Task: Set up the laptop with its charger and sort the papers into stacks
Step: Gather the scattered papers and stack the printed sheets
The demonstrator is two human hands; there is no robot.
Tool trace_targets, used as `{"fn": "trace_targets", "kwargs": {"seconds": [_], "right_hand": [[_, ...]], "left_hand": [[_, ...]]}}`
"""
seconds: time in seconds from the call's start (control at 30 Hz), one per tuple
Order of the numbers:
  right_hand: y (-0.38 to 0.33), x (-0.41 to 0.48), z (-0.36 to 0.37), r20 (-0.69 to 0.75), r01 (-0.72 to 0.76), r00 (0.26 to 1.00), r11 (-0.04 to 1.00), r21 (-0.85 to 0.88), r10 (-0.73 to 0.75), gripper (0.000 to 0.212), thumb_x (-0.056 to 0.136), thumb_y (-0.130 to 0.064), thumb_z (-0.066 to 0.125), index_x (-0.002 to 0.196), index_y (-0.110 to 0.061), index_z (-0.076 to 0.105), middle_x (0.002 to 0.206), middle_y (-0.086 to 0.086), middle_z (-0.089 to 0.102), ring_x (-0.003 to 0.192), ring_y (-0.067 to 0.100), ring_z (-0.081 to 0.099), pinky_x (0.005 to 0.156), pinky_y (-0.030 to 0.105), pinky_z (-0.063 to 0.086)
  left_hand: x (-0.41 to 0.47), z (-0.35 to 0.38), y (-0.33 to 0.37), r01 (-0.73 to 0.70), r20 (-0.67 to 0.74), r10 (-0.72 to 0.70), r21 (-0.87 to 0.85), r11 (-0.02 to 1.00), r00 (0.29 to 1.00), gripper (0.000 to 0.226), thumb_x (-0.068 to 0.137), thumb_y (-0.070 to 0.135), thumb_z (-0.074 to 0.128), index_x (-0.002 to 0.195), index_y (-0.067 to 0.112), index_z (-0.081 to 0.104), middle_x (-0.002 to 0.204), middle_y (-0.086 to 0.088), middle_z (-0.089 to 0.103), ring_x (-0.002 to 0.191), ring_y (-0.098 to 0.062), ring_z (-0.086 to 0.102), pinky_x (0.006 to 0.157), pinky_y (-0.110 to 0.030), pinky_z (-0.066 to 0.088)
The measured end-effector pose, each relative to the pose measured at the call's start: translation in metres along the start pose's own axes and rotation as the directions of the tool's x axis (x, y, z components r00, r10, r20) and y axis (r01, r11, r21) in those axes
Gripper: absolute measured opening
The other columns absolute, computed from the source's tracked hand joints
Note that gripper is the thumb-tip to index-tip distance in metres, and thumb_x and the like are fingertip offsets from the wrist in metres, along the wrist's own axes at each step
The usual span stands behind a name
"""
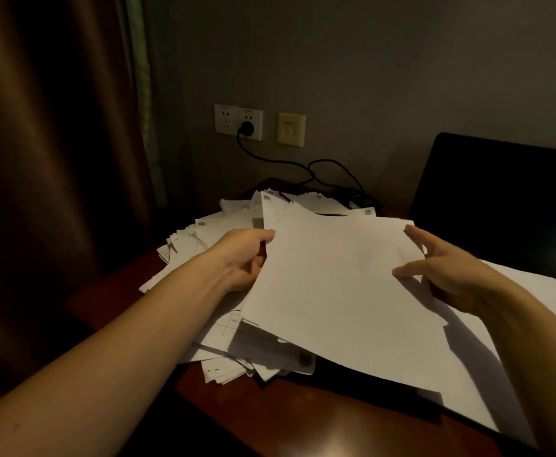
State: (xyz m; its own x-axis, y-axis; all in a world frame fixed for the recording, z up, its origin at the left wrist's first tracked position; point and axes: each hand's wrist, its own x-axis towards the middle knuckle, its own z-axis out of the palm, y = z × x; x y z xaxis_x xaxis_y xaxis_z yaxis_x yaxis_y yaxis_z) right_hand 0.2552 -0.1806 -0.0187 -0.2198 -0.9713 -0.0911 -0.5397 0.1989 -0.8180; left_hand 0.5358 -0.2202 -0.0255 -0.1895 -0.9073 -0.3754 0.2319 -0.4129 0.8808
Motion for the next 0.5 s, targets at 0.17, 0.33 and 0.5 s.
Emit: {"fn": "trace_targets", "kwargs": {"seconds": [0.17, 0.33, 0.5], "right_hand": [[0.005, 0.0, -0.004, -0.054, -0.16, 0.986, 0.984, -0.076, 0.156, 0.083, 0.084, -0.003, 0.075, 0.154, -0.018, 0.031, 0.153, 0.012, 0.035, 0.129, 0.042, 0.043, 0.091, 0.044, 0.047], [0.005, 0.004, 0.007, -0.197, -0.071, 0.978, 0.997, 0.021, 0.074, 0.055, 0.076, 0.001, 0.082, 0.119, -0.014, 0.052, 0.115, 0.0, 0.054, 0.103, 0.028, 0.055, 0.085, 0.044, 0.052], [0.009, 0.006, 0.016, -0.169, -0.06, 0.984, 0.998, -0.016, 0.056, 0.049, 0.075, 0.0, 0.082, 0.109, -0.022, 0.055, 0.107, 0.004, 0.063, 0.092, 0.029, 0.06, 0.073, 0.039, 0.051]], "left_hand": [[-0.005, -0.007, 0.009, -0.026, 0.01, 0.027, -0.092, 0.995, 1.0, 0.024, 0.1, 0.02, 0.055, 0.121, 0.008, 0.058, 0.079, -0.004, 0.067, 0.071, -0.02, 0.066, 0.062, -0.032, 0.056], [-0.013, 0.0, 0.023, -0.104, 0.247, 0.141, -0.16, 0.982, 0.959, 0.034, 0.104, 0.025, 0.046, 0.133, 0.009, 0.054, 0.081, -0.003, 0.06, 0.07, -0.016, 0.061, 0.061, -0.03, 0.056], [-0.027, 0.028, 0.046, -0.094, 0.469, 0.184, -0.209, 0.973, 0.864, 0.034, 0.104, 0.03, 0.043, 0.13, 0.013, 0.056, 0.094, -0.003, 0.059, 0.084, -0.016, 0.058, 0.077, -0.03, 0.052]]}}
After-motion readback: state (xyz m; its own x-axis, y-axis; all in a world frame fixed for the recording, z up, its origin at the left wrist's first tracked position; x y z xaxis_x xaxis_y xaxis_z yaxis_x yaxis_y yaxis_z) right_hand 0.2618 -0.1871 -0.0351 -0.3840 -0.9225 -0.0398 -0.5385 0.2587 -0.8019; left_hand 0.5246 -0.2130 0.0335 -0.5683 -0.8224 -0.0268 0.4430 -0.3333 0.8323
